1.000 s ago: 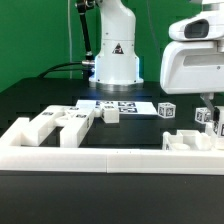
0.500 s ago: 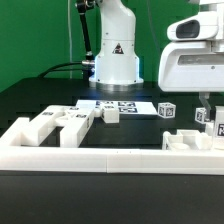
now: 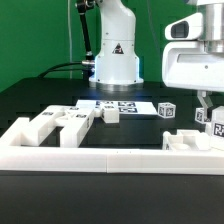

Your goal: Assemble chair

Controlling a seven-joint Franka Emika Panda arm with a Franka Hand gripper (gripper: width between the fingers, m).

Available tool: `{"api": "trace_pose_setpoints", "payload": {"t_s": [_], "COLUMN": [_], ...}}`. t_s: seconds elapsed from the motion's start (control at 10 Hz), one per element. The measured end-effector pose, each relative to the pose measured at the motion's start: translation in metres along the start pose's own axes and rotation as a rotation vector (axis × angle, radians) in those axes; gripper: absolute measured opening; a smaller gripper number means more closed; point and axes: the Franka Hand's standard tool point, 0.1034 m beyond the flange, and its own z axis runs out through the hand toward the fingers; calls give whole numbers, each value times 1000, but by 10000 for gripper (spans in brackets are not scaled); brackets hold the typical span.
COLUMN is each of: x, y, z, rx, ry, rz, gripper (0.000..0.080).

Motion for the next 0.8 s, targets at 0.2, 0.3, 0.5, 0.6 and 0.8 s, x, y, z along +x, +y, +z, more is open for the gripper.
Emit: {"api": "trace_pose_setpoints", "payload": {"t_s": [0.2,0.3,0.5,0.6,0.8], "x": [0,0,0,0,0], "y": [1,1,2,2,2], "z": [0,0,0,1,1], "rx": [-1,-3,-1,-1,-1], "ry": [0,1,-5,-7,-7], "rz": [174,245,385,479,481], "gripper": [291,291,291,291,306]}}
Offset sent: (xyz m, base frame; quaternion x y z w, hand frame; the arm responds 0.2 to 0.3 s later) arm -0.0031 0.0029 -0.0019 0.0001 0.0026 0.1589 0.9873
